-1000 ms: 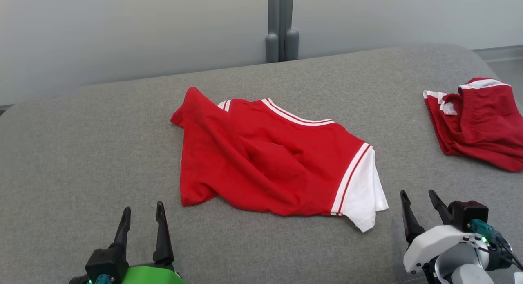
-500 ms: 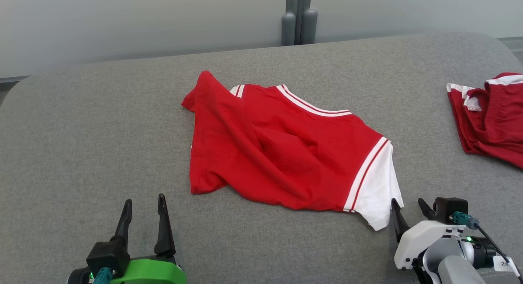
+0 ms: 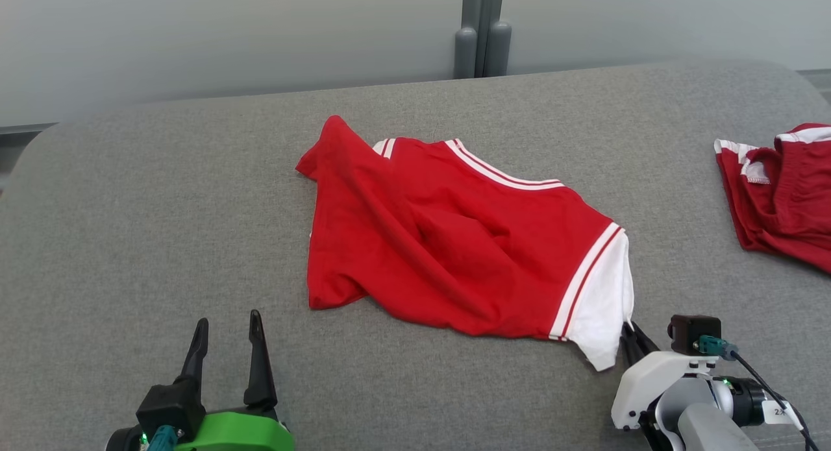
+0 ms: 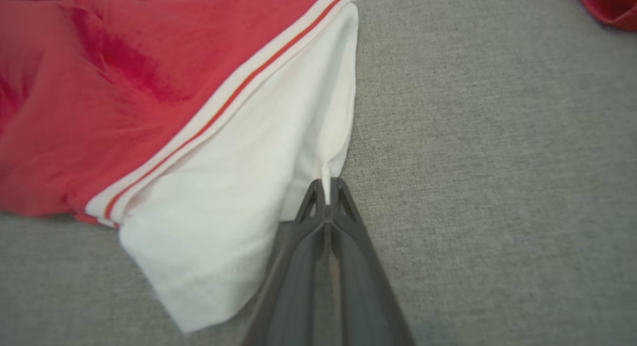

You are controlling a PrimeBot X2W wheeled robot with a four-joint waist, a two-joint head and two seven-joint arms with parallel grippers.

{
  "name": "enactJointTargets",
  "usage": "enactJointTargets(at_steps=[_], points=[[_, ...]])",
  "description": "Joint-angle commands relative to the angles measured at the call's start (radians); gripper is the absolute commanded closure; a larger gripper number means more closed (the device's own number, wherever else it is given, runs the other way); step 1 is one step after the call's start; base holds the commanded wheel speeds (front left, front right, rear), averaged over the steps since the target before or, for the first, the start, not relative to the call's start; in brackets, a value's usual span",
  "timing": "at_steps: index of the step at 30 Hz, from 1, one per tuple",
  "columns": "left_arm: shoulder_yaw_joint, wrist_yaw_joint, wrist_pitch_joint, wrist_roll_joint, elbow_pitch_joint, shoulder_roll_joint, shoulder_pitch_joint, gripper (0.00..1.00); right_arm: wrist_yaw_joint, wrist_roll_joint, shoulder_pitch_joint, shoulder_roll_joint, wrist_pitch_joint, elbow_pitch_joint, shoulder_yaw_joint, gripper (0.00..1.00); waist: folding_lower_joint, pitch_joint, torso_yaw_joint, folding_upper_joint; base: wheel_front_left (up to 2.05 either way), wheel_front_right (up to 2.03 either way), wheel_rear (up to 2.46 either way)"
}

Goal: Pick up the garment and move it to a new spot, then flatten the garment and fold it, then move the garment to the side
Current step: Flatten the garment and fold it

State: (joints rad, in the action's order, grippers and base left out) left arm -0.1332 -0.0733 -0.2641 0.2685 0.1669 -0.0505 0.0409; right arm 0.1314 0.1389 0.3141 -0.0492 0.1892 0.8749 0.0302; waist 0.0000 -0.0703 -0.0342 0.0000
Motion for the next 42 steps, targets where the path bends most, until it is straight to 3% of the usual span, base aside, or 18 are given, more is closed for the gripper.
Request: enactJointTargets(at_steps=[1, 11, 28, 36, 42], points=[[0.003, 0.004, 0.0, -0.007, 0.0, -0.001, 0.005, 0.0, -0.002, 0.011, 0.006, -0.01, 0.004, 0.025, 0.005, 1.0, 0.0, 0.003, 0.002, 0.0, 0.0, 0.0, 0.0], [-0.01, 0.017, 0.0, 0.008, 0.021, -0.001, 0.019, 0.0, -0.001, 0.07, 0.014, -0.017, 0.063, 0.022, 0.06, 1.0, 0.0, 0.025, 0.021, 0.0, 0.0, 0.0, 0.0], [-0.126, 0.046, 0.086, 0.157, 0.162, -0.001, -0.06, 0.0, -0.001, 0.071, -0.147, -0.08, 0.037, -0.34, 0.156, 1.0, 0.0, 0.031, 0.082, 0.0, 0.0, 0.0, 0.0], [-0.198, 0.046, 0.126, 0.256, 0.285, -0.002, -0.121, 0.0, -0.001, 0.069, -0.174, -0.06, -0.005, -0.428, 0.164, 1.0, 0.0, 0.018, 0.089, 0.0, 0.0, 0.0, 0.0], [-0.259, 0.042, 0.144, 0.394, 0.406, -0.002, -0.2, 0.0, -0.001, 0.066, -0.182, -0.046, -0.02, -0.461, 0.157, 1.0, 0.0, 0.006, 0.098, 0.0, 0.0, 0.0, 0.0]])
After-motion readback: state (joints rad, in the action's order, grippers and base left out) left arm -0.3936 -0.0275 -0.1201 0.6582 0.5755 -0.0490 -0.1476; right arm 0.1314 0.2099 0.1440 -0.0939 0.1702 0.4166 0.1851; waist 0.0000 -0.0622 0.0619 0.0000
